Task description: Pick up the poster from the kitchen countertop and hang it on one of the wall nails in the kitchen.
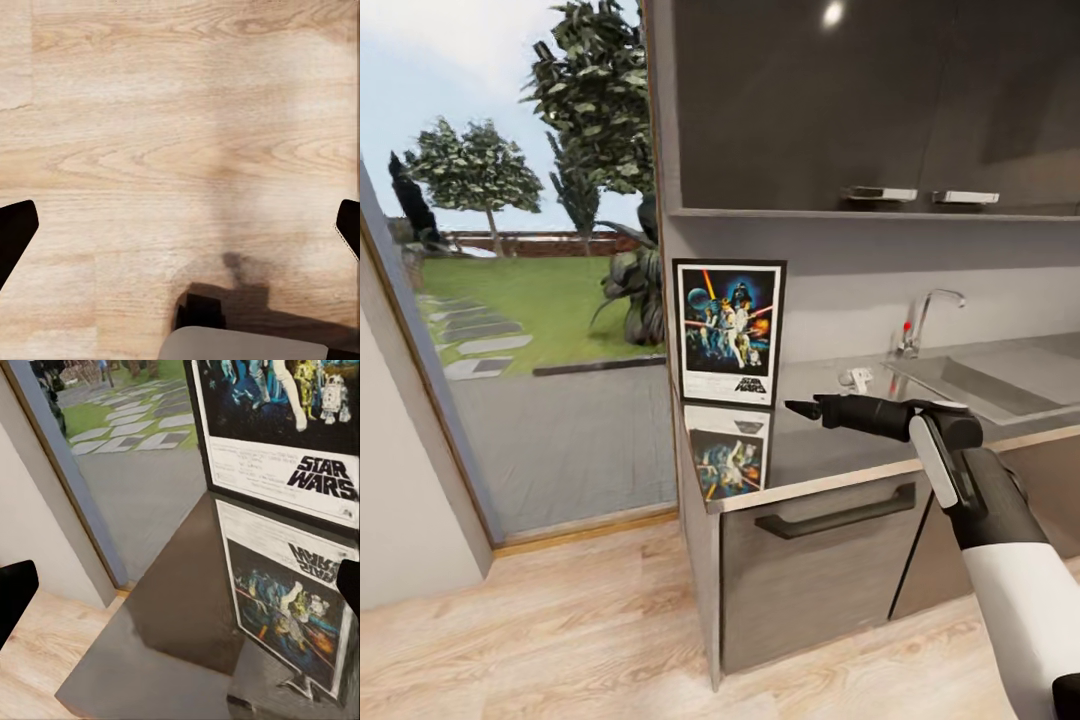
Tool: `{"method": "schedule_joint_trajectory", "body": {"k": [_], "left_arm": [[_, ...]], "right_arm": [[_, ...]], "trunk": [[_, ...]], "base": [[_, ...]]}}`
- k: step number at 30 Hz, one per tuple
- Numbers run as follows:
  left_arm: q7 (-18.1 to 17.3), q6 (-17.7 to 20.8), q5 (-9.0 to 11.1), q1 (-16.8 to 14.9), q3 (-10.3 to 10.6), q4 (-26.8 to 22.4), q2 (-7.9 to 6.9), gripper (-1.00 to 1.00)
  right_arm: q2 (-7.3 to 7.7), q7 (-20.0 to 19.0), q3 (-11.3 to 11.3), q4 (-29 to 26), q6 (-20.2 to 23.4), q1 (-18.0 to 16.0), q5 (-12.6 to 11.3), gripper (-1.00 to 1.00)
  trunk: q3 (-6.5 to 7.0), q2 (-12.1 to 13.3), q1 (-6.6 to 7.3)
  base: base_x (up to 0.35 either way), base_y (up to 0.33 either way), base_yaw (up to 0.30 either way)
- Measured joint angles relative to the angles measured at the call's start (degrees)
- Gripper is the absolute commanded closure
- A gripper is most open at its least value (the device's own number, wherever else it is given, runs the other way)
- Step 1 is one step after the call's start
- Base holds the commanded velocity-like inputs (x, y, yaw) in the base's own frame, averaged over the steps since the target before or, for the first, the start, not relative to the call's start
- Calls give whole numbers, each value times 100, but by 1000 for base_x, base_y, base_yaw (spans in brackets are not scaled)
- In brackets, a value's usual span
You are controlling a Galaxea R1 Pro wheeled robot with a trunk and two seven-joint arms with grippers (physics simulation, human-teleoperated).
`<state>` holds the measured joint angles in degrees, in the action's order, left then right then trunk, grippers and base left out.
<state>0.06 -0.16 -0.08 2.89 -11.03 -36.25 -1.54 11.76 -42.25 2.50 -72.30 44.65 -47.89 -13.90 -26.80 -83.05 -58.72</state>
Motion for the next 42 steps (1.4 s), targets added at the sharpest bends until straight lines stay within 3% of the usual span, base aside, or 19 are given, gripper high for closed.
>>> {"method": "schedule_joint_trajectory", "body": {"k": [9,42], "left_arm": [[4,0,0,0,2,-12,3,-100],[7,0,0,0,-1,-15,0,-100]], "right_arm": [[22,-315,-1,267,-315,29,8,-100],[23,-354,16,455,-352,38,8,-100]], "trunk": [[0,0,0],[0,0,1]], "base": [[157,-147,0],[201,12,0]]}}
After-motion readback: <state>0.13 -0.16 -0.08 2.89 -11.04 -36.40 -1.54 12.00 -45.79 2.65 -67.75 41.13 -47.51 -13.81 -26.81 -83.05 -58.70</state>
